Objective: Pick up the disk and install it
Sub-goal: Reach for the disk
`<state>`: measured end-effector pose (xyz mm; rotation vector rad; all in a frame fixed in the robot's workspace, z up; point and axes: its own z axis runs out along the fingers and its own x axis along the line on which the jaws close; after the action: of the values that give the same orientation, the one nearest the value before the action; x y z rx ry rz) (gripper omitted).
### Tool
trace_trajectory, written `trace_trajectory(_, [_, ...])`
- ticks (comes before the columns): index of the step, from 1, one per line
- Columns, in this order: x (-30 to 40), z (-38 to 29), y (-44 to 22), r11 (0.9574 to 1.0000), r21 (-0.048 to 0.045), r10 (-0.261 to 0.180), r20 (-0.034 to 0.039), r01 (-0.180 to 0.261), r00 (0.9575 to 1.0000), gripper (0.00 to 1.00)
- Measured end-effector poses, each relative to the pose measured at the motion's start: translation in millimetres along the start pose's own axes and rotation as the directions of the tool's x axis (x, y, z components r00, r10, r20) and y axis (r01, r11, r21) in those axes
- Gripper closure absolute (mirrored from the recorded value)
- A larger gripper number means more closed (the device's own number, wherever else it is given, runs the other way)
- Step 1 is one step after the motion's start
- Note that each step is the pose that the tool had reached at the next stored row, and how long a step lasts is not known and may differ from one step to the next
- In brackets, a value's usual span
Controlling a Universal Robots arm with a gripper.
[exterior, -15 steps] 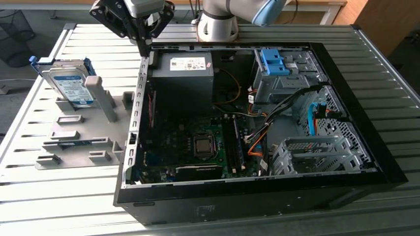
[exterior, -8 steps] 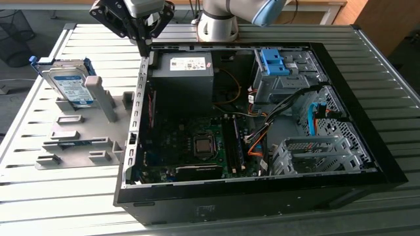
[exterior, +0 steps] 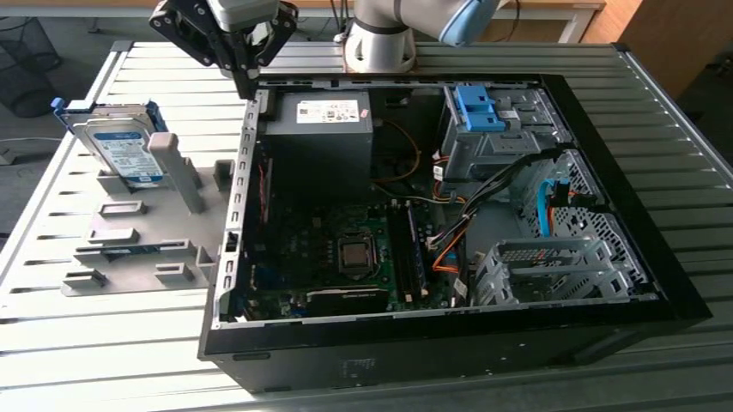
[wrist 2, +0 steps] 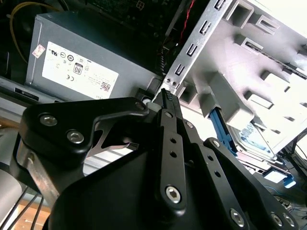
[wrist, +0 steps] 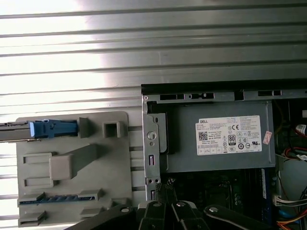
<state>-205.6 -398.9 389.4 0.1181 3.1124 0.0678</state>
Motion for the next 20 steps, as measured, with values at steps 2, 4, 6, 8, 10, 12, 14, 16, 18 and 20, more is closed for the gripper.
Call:
trace_trajectory(2, [0.4, -0.1, 0.0, 1.0000, 0.0001, 0.000, -0.0001, 0.000, 1.0000, 0.89])
trace_trajectory(4, [1.0, -0.1, -0.1, 1.0000, 0.0001, 0.000, -0.0001, 0.000, 1.0000, 0.89])
trace_trajectory(6, [1.5, -0.1, -0.1, 1.0000, 0.0001, 0.000, -0.0001, 0.000, 1.0000, 0.89])
trace_trajectory(8, [2.0, -0.1, -0.2, 1.0000, 0.0001, 0.000, -0.0001, 0.000, 1.0000, 0.89])
trace_trajectory(10, [2.6, -0.1, -0.2, 1.0000, 0.0001, 0.000, -0.0001, 0.000, 1.0000, 0.89])
trace_trajectory(12, [3.1, -0.1, -0.2, 1.0000, 0.0001, 0.000, -0.0001, 0.000, 1.0000, 0.89])
trace_trajectory(14, [3.6, -0.1, -0.3, 1.0000, 0.0000, 0.000, -0.0001, 0.000, 1.0000, 0.89])
trace_trajectory(16, [4.1, -0.2, -0.3, 1.0000, 0.0001, 0.000, -0.0001, 0.000, 1.0000, 0.89])
trace_trajectory(18, [4.6, -0.2, -0.4, 1.0000, 0.0001, 0.000, -0.0001, 0.000, 1.0000, 0.89])
trace_trajectory(20, [5.2, -0.2, -0.4, 1.0000, 0.0001, 0.000, -0.0001, 0.000, 1.0000, 0.89])
